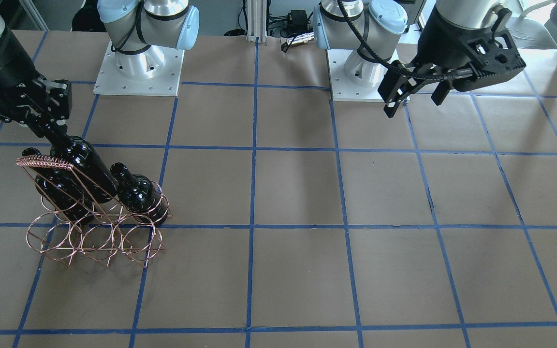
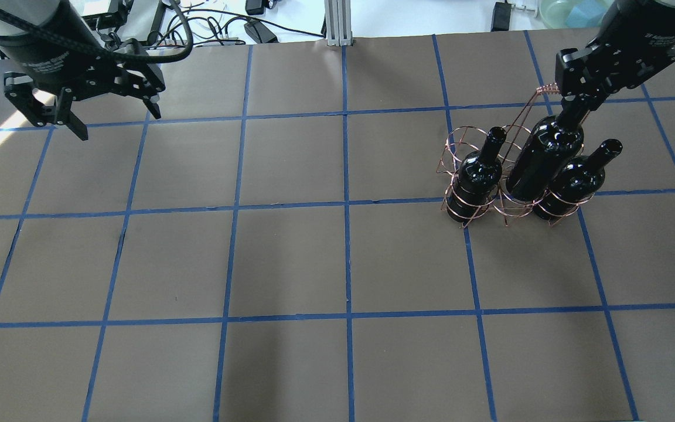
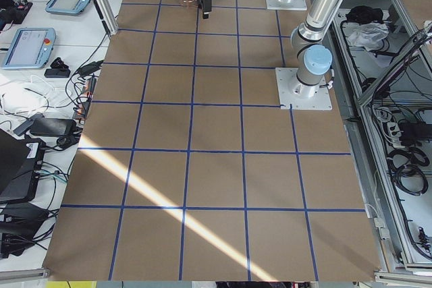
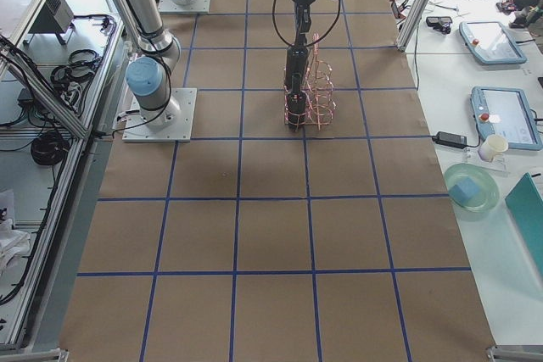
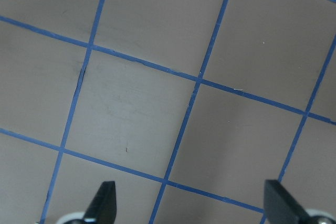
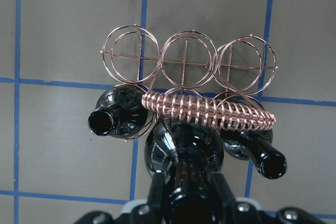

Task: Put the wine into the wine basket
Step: 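Carry the bottle with the right gripper over the copper wine rack, then lower the bottle into the rack's empty slot with the right gripper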

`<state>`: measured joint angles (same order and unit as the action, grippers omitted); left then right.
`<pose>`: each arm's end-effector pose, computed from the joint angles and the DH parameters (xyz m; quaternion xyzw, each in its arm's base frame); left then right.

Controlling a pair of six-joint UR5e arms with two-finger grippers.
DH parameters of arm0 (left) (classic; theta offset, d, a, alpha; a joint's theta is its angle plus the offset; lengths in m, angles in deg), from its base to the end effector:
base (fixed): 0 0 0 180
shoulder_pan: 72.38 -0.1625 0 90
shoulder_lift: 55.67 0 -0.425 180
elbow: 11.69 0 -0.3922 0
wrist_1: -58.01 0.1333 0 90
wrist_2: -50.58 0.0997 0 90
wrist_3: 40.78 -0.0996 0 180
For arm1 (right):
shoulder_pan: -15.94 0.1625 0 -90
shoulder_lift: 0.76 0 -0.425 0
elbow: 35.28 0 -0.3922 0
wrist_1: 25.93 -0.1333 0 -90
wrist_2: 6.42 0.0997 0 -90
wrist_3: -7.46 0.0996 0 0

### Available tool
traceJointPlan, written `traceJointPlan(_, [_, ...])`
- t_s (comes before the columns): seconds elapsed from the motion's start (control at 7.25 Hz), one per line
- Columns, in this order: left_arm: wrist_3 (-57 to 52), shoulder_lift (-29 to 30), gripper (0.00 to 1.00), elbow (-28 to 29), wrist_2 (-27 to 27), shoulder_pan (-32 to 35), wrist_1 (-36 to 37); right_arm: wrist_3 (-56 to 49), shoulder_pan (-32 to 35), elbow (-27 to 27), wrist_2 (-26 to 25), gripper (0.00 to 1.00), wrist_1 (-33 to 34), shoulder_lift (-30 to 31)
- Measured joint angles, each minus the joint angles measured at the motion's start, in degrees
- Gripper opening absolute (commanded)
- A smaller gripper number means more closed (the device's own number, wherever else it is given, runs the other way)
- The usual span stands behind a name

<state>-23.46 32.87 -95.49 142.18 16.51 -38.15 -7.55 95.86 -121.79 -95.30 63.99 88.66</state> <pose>-0.1212 -0.4826 0.5427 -0.1603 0.9869 -0.0149 0.0120 0.0456 -0.5164 0.5129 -0.0432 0.9987 -0.0262 0.0042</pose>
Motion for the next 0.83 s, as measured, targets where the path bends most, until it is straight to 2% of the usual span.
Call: traceJointPlan(0.83, [0.82,-0.03,1.00,-0.13,0.93,1.38,0.09,-0.98,-0.10,-0.34,-0.16,0.00,1.62,-1.42])
